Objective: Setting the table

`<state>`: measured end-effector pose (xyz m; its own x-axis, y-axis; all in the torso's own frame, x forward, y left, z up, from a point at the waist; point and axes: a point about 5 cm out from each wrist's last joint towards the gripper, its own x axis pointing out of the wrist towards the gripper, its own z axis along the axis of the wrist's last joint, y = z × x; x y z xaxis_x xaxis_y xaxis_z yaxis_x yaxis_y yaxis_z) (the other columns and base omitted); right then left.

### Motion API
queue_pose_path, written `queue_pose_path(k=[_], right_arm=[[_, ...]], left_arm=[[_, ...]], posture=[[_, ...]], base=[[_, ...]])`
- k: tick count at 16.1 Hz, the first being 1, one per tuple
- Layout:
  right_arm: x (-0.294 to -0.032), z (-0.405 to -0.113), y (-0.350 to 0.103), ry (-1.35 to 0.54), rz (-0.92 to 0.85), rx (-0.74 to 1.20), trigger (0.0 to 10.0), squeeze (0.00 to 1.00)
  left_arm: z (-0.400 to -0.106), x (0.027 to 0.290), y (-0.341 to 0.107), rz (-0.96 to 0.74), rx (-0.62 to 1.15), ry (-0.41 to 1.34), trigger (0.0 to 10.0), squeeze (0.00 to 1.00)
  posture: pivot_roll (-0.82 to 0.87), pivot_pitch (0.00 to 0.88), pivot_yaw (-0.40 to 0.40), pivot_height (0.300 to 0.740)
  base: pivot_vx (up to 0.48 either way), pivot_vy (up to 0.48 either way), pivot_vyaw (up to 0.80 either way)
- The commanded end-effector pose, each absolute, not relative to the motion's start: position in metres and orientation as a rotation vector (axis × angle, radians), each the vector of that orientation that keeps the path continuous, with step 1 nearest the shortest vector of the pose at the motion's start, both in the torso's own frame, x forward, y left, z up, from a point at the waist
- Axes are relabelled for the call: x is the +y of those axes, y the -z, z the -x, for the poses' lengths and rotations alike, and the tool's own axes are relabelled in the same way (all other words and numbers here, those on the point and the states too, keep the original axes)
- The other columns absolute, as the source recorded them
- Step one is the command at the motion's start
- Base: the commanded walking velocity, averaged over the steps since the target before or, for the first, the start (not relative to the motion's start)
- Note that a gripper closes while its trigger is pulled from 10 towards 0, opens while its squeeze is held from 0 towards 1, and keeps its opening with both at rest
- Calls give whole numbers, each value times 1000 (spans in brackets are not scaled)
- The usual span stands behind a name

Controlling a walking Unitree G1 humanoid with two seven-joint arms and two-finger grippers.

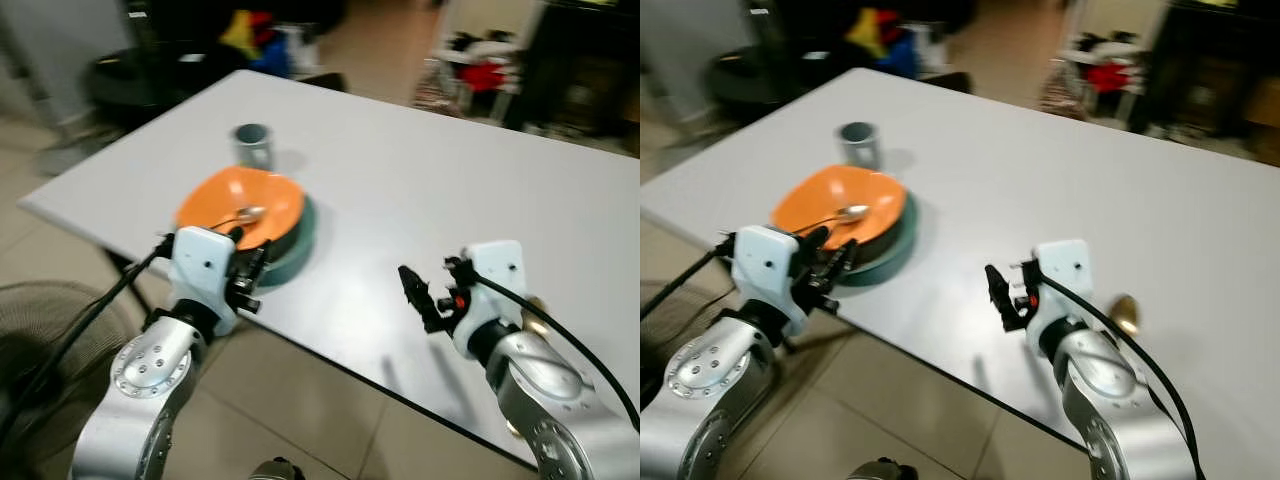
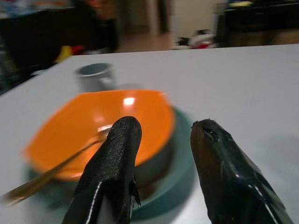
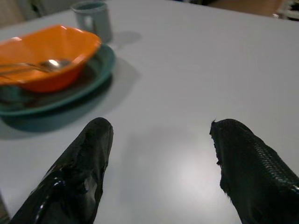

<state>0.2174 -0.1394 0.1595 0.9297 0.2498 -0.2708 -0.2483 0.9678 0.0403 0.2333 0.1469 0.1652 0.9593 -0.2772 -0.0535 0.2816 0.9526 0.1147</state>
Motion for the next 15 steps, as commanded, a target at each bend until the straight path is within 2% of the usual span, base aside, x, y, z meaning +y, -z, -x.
queue_pose_path(k=[1, 15], right_arm=[[-142, -218, -160, -248, -22, 263, 10000, 1000], [-143, -215, -152, -222, -44, 262, 10000, 1000]], left_arm=[[-236, 151, -168, -151, 32, 265, 10000, 0], [-235, 148, -162, -136, 55, 259, 10000, 0]], posture=[[105, 0, 42, 740], [95, 0, 49, 740]], base=[[0, 0, 800], [0, 0, 800]])
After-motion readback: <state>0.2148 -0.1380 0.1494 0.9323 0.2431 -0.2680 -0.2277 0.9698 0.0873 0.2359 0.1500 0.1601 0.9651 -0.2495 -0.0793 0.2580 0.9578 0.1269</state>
